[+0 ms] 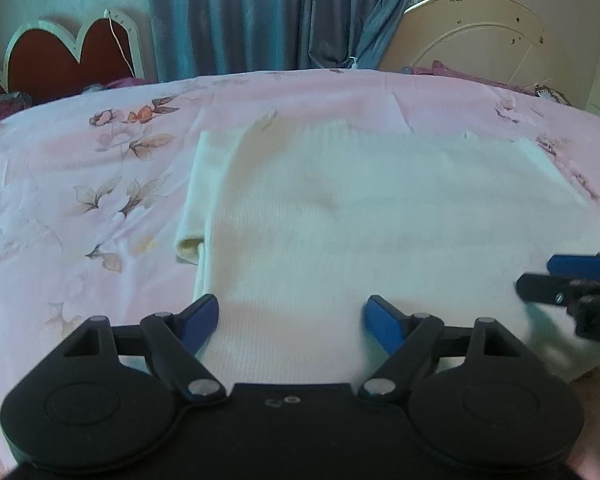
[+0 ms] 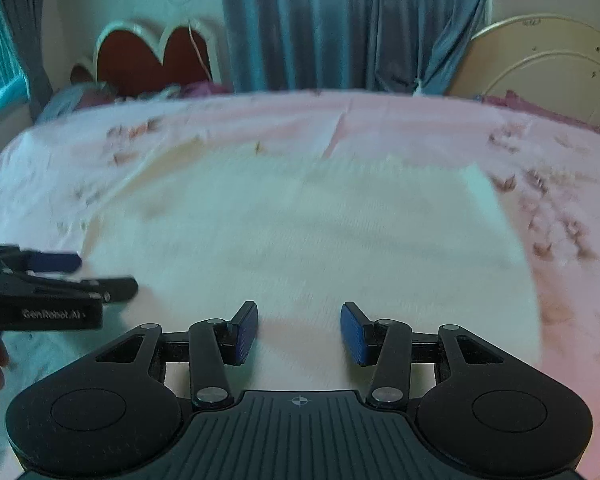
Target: Fold small clothes
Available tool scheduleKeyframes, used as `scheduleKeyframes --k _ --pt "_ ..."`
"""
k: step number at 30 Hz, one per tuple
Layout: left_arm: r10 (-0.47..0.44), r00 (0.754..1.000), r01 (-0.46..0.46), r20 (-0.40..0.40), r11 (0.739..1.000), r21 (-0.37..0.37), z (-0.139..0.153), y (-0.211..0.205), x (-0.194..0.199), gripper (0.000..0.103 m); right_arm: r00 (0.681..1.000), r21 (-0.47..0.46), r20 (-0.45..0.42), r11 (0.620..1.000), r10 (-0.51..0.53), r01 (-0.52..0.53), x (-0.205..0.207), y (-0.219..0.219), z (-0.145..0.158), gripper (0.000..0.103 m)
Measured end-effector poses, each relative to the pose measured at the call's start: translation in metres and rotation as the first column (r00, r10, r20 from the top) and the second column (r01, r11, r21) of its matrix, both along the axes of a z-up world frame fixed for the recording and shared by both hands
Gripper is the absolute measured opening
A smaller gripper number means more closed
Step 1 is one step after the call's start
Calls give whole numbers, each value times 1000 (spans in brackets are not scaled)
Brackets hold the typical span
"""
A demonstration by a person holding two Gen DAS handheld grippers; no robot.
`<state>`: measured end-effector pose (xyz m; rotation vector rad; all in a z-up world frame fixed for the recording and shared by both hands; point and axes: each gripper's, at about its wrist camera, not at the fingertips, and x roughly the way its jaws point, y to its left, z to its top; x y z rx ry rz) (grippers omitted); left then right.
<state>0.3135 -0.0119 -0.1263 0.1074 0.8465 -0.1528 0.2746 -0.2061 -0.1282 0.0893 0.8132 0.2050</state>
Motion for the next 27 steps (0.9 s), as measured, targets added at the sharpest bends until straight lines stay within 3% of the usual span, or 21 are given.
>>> scheduleKeyframes --k 9,13,16,24,27 --pt "14 1000 -14 -8 1000 11 0 -1 0 82 1000 -43 31 999 7 -6 -15 10 -6 46" --pt "13 1000 -13 -18 1000 5 1 -1 -1 82 999 11 1 999 -36 36 -20 7 -2 46" --pt "7 1000 -7 -28 1000 3 3 0 -1 83 1000 -50 21 998 -22 23 -27 14 -5 46" --pt "0 996 -5 -85 999 -52 15 12 -14 89 998 -72 -12 995 -67 66 -38 21 0 47" --pt "10 993 -22 -118 995 -97 18 21 -22 90 995 -31 -27 995 -97 97 -41 17 5 47"
